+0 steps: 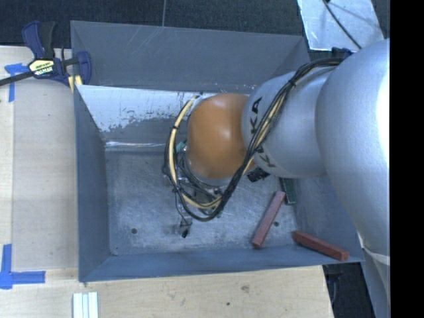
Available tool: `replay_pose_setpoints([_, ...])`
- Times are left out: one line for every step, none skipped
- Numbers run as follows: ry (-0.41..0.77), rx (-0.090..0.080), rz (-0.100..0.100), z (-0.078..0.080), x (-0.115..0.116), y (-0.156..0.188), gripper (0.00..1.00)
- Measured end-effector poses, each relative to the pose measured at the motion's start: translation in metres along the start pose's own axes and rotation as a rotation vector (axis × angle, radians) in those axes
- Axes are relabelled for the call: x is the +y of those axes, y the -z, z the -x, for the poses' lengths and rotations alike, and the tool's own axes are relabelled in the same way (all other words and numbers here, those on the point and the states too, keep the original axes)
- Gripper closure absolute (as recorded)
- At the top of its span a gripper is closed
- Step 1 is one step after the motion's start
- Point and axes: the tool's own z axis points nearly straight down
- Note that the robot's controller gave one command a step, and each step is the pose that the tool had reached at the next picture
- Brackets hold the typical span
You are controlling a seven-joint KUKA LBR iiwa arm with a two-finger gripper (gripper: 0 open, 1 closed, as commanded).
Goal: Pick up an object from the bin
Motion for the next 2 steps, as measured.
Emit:
replay_pose_setpoints([0.020, -0.005, 0.000, -0.017, -0.090, -0.018, 0.00])
replay_pose_setpoints([0.016, -0.020, 0.002, 0.027, -0.153, 0.049, 0.00])
